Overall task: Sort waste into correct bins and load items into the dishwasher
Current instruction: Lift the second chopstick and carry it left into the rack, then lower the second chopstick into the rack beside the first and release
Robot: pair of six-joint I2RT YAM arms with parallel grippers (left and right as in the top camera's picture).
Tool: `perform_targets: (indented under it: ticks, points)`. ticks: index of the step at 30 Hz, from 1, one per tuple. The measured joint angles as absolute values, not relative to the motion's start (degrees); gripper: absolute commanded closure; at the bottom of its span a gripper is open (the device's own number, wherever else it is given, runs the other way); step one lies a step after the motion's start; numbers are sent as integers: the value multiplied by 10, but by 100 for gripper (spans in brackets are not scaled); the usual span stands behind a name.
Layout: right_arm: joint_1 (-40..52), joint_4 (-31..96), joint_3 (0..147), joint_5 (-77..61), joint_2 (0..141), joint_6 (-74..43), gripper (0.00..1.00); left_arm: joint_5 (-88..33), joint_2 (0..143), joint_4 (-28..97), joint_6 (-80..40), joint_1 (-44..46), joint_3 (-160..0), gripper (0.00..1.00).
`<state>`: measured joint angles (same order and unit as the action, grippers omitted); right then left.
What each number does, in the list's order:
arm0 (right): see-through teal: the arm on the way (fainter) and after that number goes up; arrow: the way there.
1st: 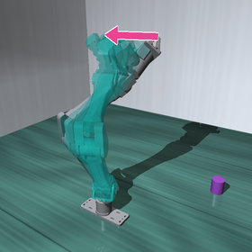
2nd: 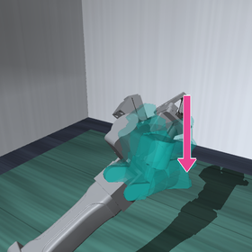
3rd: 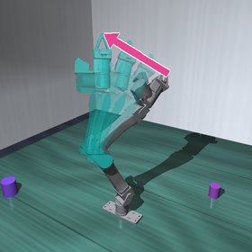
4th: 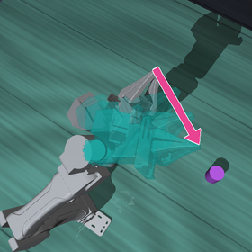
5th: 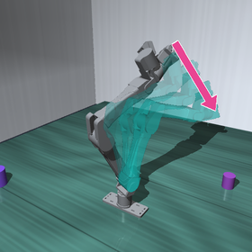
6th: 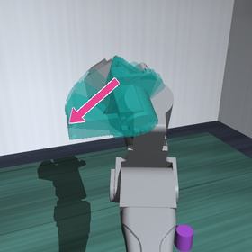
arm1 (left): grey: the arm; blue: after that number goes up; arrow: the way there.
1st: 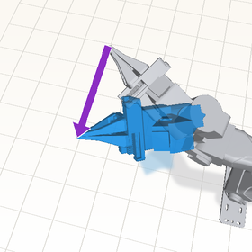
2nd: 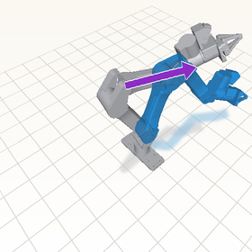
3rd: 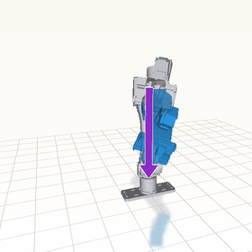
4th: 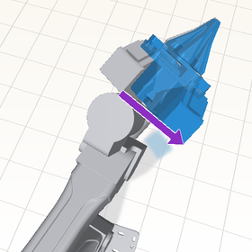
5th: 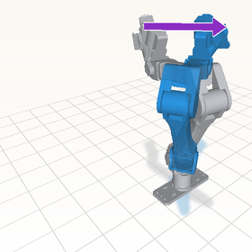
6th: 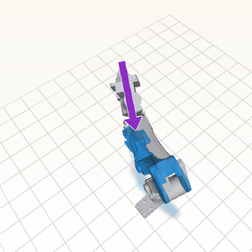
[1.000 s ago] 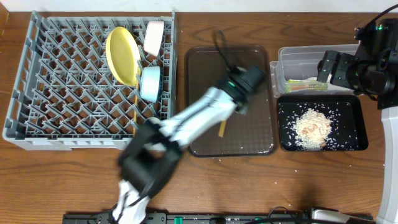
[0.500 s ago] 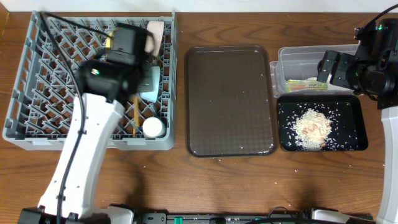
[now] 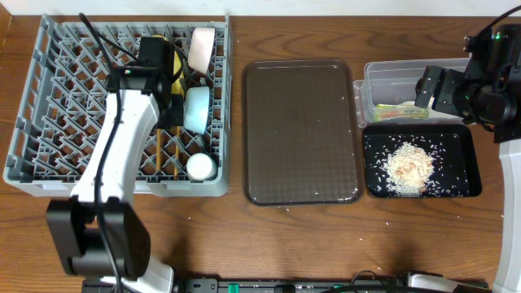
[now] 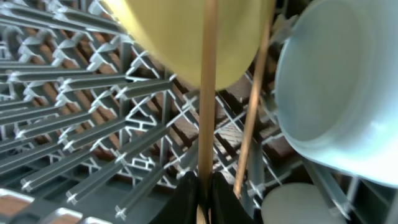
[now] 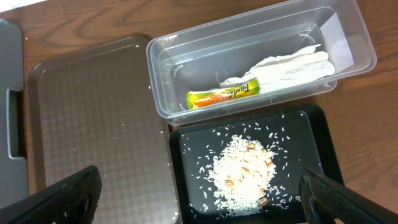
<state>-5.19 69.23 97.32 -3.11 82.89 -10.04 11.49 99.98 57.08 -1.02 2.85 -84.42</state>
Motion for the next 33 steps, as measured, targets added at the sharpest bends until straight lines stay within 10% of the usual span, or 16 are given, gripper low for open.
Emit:
perform_targets:
  ticks: [4,25,33]
  points:
    - [-52,692,973,-31,829,-100,1,112,1039,565,0,26,-844,63]
    - [-52,692,973,-31,829,-100,1,78,871,589,-9,26,-842,47]
    - [-52,692,973,-31,829,-100,1,33,769,649,-58,26,-843,22]
